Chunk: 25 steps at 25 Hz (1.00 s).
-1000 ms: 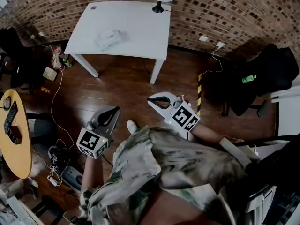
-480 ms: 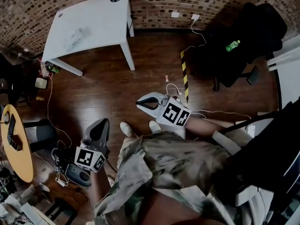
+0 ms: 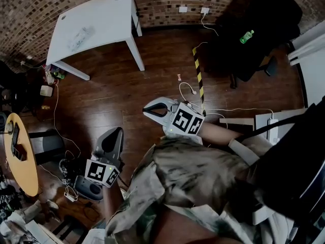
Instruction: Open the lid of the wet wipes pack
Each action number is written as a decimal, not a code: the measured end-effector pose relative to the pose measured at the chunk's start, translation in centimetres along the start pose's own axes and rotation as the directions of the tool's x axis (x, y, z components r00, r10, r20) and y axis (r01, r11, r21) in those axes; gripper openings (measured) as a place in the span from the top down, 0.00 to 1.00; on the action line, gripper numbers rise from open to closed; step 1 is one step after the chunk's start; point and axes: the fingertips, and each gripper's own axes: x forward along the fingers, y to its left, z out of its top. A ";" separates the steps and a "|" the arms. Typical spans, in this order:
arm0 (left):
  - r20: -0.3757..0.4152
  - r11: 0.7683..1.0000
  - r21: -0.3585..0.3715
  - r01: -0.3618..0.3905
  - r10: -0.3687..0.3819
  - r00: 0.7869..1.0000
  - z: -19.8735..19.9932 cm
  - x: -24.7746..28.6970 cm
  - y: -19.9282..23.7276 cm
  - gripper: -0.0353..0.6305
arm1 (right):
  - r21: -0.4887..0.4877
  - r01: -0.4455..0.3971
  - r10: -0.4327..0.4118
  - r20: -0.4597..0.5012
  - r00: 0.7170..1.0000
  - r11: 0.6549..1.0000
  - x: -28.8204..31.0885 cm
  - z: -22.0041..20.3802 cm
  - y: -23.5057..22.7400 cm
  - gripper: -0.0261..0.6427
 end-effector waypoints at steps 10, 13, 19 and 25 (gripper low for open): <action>0.033 1.000 -0.017 -0.002 0.003 0.999 -4.5 -13.4 -3.2 0.94 | -0.033 -0.005 0.006 0.009 1.000 0.999 3.2 3.4 13.1 0.95; 0.041 1.000 -0.017 0.026 -0.025 0.999 -6.4 -17.0 -4.4 0.94 | -0.026 0.011 -0.011 0.001 1.000 1.000 3.5 3.6 17.4 0.95; 0.031 0.995 0.016 0.096 -0.096 0.995 -8.2 -21.2 -7.7 0.94 | -0.009 0.068 -0.068 -0.017 0.998 0.998 2.7 3.4 23.4 0.95; 0.053 0.995 0.030 0.100 -0.102 0.993 -8.2 -22.9 -10.7 0.94 | -0.015 0.056 -0.057 -0.017 0.998 0.998 1.0 3.7 26.8 0.95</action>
